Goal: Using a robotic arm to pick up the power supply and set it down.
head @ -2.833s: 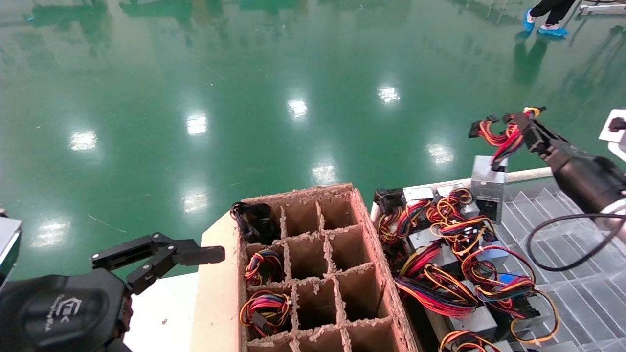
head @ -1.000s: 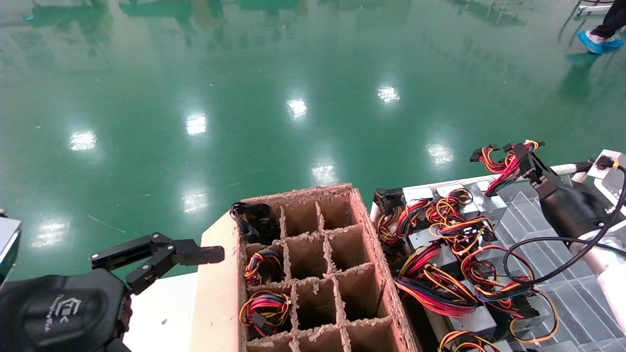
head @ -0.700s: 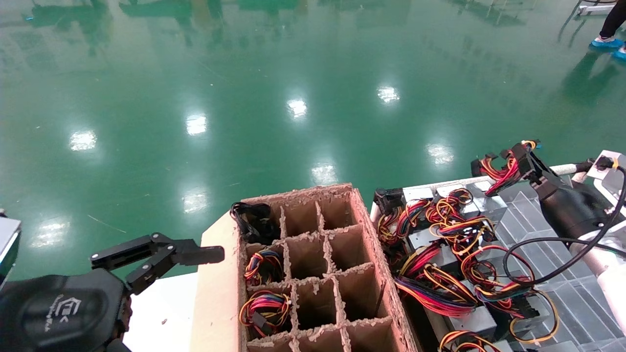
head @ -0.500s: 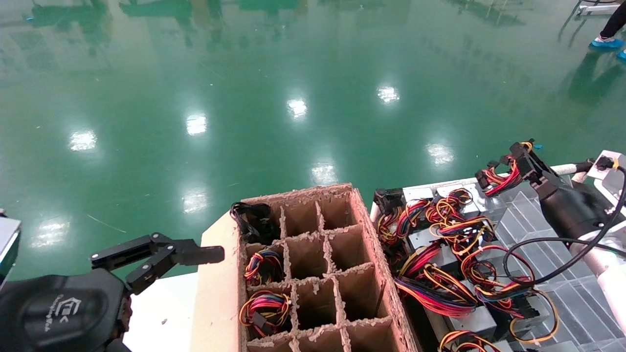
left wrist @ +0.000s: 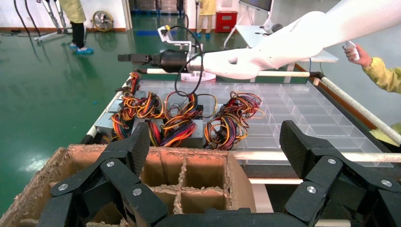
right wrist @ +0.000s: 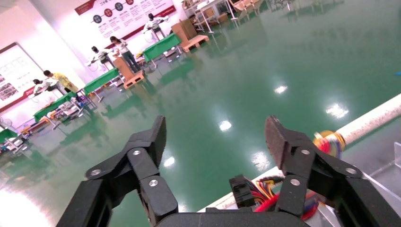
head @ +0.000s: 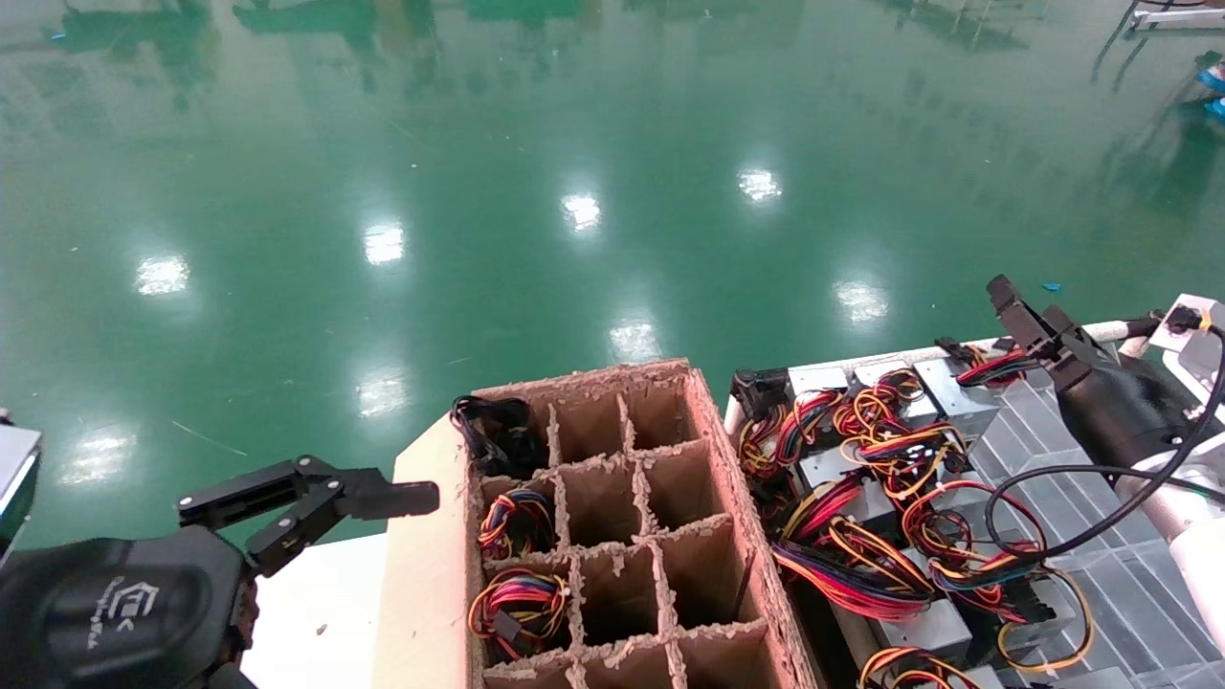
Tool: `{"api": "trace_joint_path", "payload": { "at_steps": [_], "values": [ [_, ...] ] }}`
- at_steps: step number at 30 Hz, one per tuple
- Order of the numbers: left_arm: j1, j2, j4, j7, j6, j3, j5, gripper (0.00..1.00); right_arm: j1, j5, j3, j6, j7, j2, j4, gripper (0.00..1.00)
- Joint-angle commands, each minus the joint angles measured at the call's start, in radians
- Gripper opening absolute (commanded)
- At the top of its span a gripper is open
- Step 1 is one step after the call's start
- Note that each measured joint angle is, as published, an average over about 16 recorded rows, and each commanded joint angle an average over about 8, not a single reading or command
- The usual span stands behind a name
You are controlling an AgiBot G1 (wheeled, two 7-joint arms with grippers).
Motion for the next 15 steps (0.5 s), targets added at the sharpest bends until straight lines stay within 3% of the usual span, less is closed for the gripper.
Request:
{"api": "trace_joint_path", "payload": {
  "at_steps": [1, 15],
  "values": [
    [0.0, 0.0, 0.0, 0.0, 0.0, 0.0, 0.0, 1.0, 0.001, 0.001, 0.001, 0.0, -0.002, -0.001, -0.001, 1.0],
    [0.0, 0.0, 0.0, 0.0, 0.0, 0.0, 0.0, 1.0, -0.048, -0.046, -0.044, -0.124, 0.108, 0.078, 0.235, 1.0]
  ]
}}
